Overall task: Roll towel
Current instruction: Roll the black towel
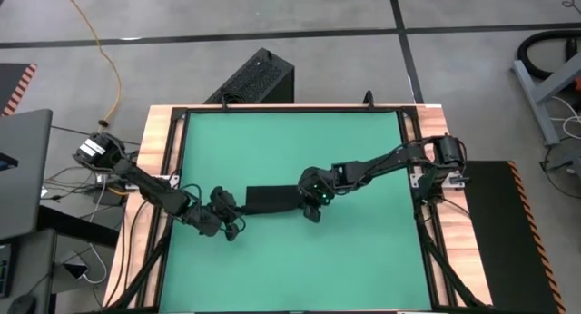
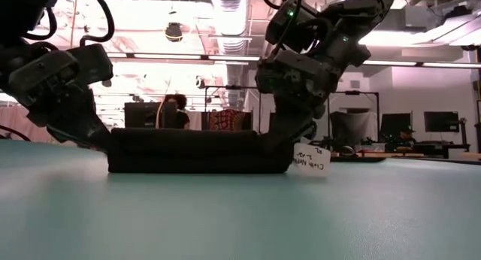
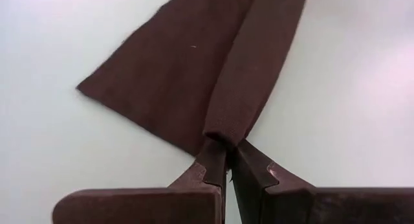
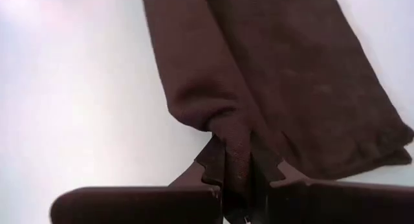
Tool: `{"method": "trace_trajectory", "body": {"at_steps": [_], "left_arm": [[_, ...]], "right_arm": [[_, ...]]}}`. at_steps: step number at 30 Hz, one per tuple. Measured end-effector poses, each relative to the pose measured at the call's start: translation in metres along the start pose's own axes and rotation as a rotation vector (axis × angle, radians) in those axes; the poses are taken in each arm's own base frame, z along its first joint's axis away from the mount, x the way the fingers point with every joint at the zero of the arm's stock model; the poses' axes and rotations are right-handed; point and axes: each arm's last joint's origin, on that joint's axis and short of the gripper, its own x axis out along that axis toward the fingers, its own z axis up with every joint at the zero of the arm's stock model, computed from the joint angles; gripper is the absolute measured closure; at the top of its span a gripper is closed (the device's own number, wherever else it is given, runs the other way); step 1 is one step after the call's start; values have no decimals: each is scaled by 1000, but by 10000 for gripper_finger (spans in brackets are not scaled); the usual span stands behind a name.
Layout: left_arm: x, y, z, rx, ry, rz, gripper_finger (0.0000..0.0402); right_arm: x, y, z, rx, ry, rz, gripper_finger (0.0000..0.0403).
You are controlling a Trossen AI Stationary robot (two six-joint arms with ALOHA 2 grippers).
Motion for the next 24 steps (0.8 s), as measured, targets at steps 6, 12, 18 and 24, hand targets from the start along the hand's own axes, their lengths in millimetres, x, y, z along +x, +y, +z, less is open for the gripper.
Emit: {"method": "trace_trajectory", "body": {"at_steps": [6, 12, 18, 24], "left_arm": [[2, 2, 3, -19, 7, 5, 400], [5, 5, 5, -40, 56, -17, 400], [8, 8, 7, -58, 73, -18, 400], [8, 11, 6, -61, 100, 0, 400]], "right_arm": [[5, -7, -2, 69, 27, -21, 362], [16, -11, -5, 84, 48, -34, 362], [21, -14, -7, 103, 59, -51, 362], [24, -15, -9, 107, 71, -62, 362]]}}
